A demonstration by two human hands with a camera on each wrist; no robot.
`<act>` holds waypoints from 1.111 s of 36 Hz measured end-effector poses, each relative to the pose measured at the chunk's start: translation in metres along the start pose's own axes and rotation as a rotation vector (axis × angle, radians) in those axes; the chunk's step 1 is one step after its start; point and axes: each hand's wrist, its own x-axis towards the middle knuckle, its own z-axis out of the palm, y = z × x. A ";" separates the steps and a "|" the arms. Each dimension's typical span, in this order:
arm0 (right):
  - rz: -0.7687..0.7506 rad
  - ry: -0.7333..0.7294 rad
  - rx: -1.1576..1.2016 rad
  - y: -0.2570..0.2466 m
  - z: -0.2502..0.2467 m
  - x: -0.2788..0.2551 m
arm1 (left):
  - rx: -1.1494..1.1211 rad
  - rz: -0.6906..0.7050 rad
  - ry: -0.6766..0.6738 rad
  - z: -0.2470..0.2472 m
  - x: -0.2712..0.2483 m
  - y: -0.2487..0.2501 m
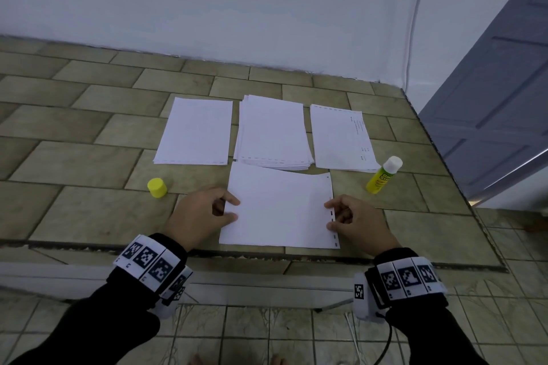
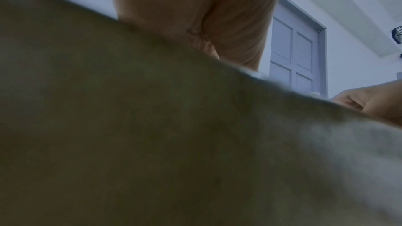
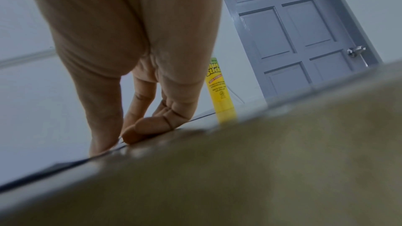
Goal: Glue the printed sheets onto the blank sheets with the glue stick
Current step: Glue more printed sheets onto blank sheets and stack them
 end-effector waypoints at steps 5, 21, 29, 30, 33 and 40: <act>-0.013 0.005 0.025 0.001 0.000 0.000 | 0.016 0.001 -0.005 -0.001 0.000 0.000; 0.008 -0.007 0.039 0.002 -0.001 0.002 | 0.018 0.023 -0.009 -0.001 -0.001 -0.002; 0.000 -0.018 -0.033 -0.001 0.000 0.002 | 0.025 0.041 -0.017 -0.002 0.000 -0.004; -0.004 -0.022 -0.064 -0.002 0.000 0.002 | 0.042 0.055 -0.022 -0.001 0.001 -0.004; 0.001 -0.030 -0.143 -0.005 0.001 0.003 | 0.163 0.077 -0.018 0.000 0.002 -0.002; 0.036 -0.033 -0.240 -0.012 0.002 0.000 | 0.347 0.174 0.037 0.018 0.011 0.008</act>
